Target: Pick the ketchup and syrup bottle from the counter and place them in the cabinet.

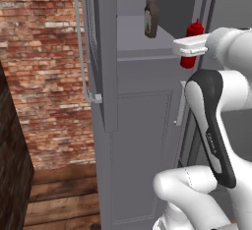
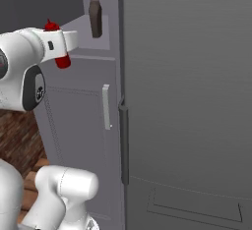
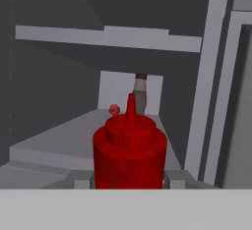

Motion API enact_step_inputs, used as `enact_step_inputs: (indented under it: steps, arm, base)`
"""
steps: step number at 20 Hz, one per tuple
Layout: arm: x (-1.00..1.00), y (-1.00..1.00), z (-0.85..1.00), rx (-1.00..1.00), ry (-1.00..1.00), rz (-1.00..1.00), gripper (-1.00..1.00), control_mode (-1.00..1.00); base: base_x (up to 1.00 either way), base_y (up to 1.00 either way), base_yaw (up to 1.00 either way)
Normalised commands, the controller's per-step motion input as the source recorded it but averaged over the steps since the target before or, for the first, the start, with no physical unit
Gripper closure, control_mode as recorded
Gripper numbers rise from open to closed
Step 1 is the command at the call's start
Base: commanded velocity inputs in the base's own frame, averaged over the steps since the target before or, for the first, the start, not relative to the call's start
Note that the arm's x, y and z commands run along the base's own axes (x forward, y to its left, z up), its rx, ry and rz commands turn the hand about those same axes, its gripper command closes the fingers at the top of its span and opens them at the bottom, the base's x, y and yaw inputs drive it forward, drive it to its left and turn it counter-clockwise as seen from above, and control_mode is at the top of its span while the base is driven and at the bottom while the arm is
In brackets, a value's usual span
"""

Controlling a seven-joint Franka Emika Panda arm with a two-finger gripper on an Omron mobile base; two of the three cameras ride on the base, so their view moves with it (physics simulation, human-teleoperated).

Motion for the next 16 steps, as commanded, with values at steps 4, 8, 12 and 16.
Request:
enact_step_inputs:
  steps: [4,8,12,16]
  arm:
    - [0.09,0.0,0.24,0.0,-0.01,0.0,1.0,-1.0]
    - [0.18,0.0,0.11,0.0,0.0,0.0,1.0,-1.0]
    - [0.24,0.0,0.0,0.0,0.0,0.0,1.0,-1.0]
    - [0.24,0.0,0.0,0.0,0.0,0.0,1.0,-1.0]
  base:
    - [0.0,0.0,0.0]
    - [0.0,0.0,0.0]
    - [0.0,0.0,0.0]
    - [0.0,0.0,0.0]
